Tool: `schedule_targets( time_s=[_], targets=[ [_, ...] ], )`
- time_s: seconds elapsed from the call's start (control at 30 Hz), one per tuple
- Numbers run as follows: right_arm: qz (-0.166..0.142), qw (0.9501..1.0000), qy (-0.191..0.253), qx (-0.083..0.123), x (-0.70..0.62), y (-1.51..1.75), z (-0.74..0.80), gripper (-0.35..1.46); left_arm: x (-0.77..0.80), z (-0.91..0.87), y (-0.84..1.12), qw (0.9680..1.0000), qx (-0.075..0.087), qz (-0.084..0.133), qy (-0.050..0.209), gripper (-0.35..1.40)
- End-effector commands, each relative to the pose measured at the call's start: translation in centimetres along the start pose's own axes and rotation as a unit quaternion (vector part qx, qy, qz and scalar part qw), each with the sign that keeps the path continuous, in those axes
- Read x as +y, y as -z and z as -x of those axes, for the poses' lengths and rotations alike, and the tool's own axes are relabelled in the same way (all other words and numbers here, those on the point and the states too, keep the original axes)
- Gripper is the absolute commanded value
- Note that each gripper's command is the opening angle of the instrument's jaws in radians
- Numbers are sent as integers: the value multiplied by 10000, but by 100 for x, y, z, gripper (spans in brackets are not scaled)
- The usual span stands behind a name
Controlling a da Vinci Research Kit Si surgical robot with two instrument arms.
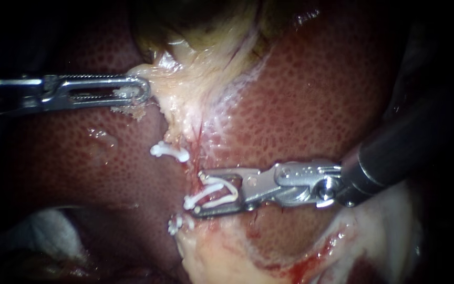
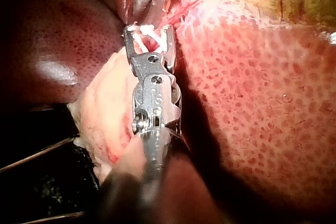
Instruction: Clipping second clip right tube
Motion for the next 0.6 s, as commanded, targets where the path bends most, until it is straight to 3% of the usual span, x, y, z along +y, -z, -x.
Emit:
schedule_targets(
  time_s=[0.03,0.6],
  targets=[
    [-1,10000,1,-1,0,0,0,49,0,0,0,10000,-1,0,1,-35],
    [-18,10000,-16,-2,-3,-4,0,50,-1,0,-1,10000,-1,-1,0,-35]
  ],
)
